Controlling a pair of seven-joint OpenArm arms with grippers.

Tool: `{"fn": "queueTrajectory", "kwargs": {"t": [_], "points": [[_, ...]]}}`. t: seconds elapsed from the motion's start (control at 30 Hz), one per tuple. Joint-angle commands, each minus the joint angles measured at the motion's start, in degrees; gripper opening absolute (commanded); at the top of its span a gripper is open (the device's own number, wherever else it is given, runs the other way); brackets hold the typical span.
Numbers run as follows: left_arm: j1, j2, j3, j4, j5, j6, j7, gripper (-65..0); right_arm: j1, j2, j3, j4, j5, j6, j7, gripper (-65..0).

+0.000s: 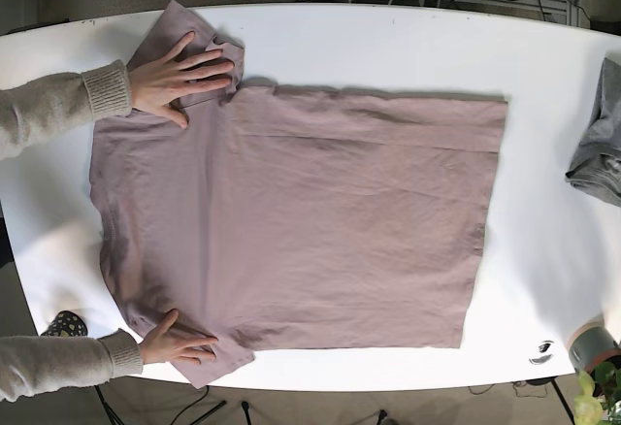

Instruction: Fold the T-shirt properly

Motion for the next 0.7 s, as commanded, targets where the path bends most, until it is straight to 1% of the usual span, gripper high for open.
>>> {"fn": "queueTrajectory", "kwargs": {"t": [0.0, 0.07, 0.4, 0.57, 0.67], "points": [[1.9, -0.1, -0.2, 2.3, -0.1, -0.2, -0.1, -20.4, -2.6, 0.6, 0.2, 2.8, 0.5, 0.47, 0.3, -48.4], [4.4, 0.2, -0.2, 5.8, -0.1, -0.2, -0.1, -20.4, -4.3, 0.7, 0.2, 5.0, 0.5, 0.47, 0.3, -48.4], [21.1, 2.4, -0.2, 31.9, -0.1, -0.2, 0.5, -20.4, -13.9, 0.6, 0.2, 16.9, 0.6, 0.47, 0.1, -48.4], [28.4, 2.5, 0.0, 44.6, -0.1, -0.2, 4.6, -20.4, -19.9, 0.6, 0.2, 24.9, 0.6, 0.47, 0.0, -48.4], [33.5, 2.5, 0.1, 52.6, -0.2, -0.3, 5.1, -20.4, -23.7, 0.9, 0.2, 29.6, 0.6, 0.47, 0.0, -48.4]]}}
